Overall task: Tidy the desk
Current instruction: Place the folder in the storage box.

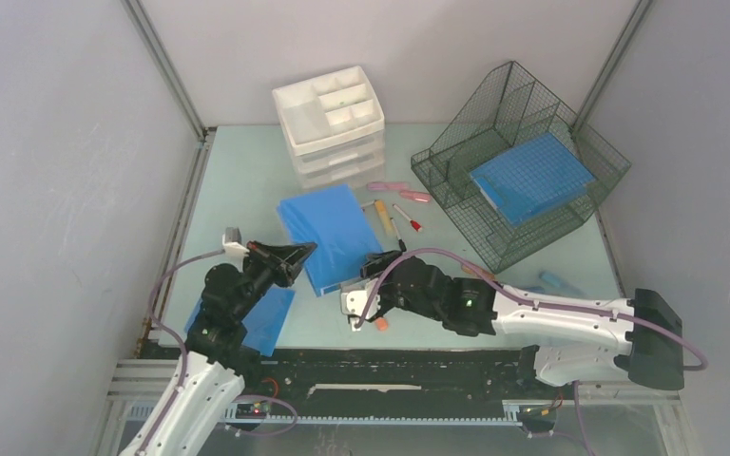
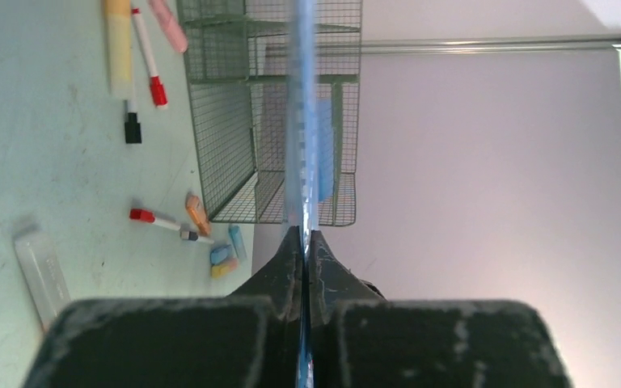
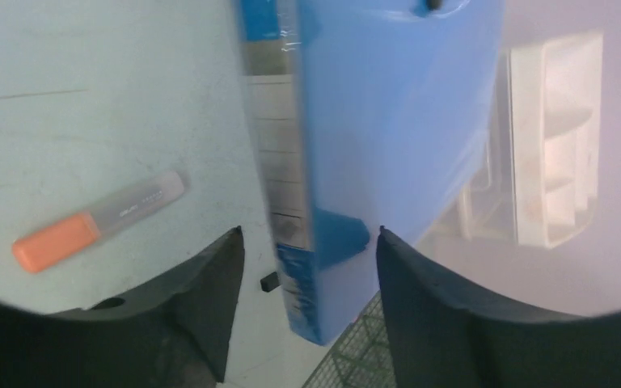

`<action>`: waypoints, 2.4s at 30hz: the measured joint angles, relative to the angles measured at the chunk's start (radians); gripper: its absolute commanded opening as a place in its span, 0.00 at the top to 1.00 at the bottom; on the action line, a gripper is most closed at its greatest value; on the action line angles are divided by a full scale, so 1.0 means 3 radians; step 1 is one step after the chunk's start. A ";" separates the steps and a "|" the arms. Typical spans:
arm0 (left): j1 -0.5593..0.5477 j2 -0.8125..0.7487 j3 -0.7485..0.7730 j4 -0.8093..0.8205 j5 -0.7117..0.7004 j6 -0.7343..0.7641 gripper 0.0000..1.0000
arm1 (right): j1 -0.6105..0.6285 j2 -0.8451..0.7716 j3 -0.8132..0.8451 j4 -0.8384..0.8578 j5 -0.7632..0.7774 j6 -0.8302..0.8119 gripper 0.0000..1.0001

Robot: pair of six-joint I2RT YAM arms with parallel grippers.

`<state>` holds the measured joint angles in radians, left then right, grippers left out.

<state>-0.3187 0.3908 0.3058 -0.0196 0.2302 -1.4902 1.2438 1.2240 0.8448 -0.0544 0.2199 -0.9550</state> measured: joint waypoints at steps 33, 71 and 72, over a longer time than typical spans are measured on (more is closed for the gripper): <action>-0.0875 0.1373 0.0783 0.0299 0.1007 0.2585 1.00 | -0.3227 -0.0301 0.1231 -0.2089 -0.4486 0.1626 0.00; -0.1300 0.1146 0.0945 0.0081 0.1242 0.3510 0.31 | -0.2579 0.0332 0.1369 -0.2809 -0.4671 0.1122 1.00; -0.1300 0.1080 0.0945 0.0072 0.1179 0.3512 0.22 | -0.2607 0.0332 0.1369 -0.2809 -0.4700 0.1137 1.00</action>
<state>-0.7086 0.7147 0.5892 0.0021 0.5838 -0.4366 0.4618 1.3235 1.2556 -0.8970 -1.1900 -0.6140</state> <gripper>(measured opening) 0.555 0.011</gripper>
